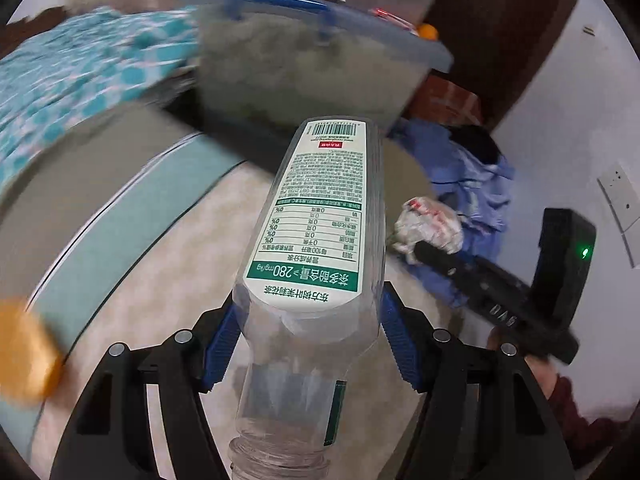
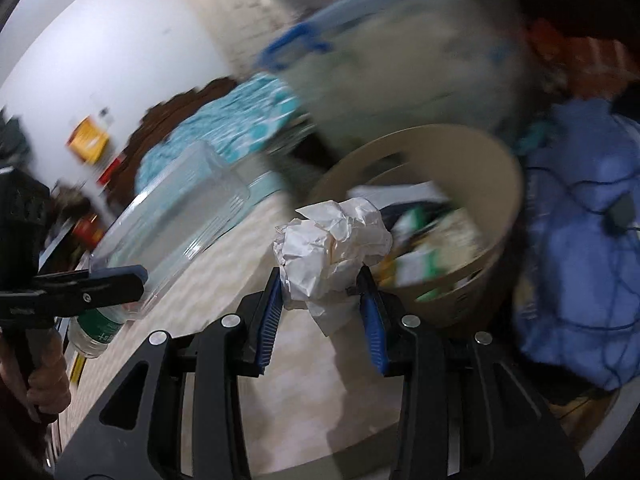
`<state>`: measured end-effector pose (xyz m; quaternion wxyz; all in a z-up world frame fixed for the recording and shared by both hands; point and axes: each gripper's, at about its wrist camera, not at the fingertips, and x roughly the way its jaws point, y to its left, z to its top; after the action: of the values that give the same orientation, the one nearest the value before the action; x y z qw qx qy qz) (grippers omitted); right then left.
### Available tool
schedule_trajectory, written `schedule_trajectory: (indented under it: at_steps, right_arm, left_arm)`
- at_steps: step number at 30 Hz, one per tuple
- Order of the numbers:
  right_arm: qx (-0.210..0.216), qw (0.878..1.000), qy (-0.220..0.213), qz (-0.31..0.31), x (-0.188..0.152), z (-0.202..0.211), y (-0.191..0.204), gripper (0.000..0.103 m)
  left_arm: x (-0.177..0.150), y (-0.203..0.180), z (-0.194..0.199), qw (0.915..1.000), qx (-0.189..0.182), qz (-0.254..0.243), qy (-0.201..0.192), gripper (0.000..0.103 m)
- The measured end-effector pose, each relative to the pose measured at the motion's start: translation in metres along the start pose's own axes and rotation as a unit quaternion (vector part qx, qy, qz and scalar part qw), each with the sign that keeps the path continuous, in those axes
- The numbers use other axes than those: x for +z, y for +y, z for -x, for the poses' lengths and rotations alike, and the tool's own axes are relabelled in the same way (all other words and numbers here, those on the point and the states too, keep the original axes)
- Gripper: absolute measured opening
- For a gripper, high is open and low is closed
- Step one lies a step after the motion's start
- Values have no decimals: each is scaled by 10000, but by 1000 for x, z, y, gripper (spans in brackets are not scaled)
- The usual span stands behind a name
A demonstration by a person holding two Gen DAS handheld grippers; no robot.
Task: Collect trash
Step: 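Carry the bottle and tissue to the beige bin and open both grippers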
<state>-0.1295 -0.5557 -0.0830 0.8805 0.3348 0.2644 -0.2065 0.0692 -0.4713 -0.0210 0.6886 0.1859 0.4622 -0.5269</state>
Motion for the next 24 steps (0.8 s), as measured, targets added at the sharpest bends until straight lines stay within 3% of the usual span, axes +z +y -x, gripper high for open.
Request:
schedule_trajectory:
  at_steps: [3,5,7,8,10,15,18,24]
  right_arm:
    - [-301,9995,19,-89,18,-13,-15,51]
    - [-259,9990,96,-361,24,-16,-23,64]
    - [-349,9986,-121,-369,22,-9,-23,69]
    - [-353,9986,-188,-359,19,-6,-22,74]
    - [-336,9984,-252,-372,18,-5,-24,74]
    - [-509,9966,-562,-323,4,9,-22,74]
    - [-391,9965,-660,-329,-4,19,-11,74]
    - [68,9981,-605,-54,-14,22,30,73]
  left_arm:
    - [45,-23,-35,9996,8,-246,103,64]
    - [70,-33,-60,9991,229,-295,204,78]
    - [78,-34,-65,9992,355,-121,139,78]
    - [78,-33,-64,9996,274,-33,112,78]
    - [74,-29,-59,9998,174,49,51,78]
    - [29,-9,-22,9996,94,213,-176,78]
    - [-15,11,8,9990,35,375,-235,78]
    - [-122,64,75,9939,806,649,-373,78]
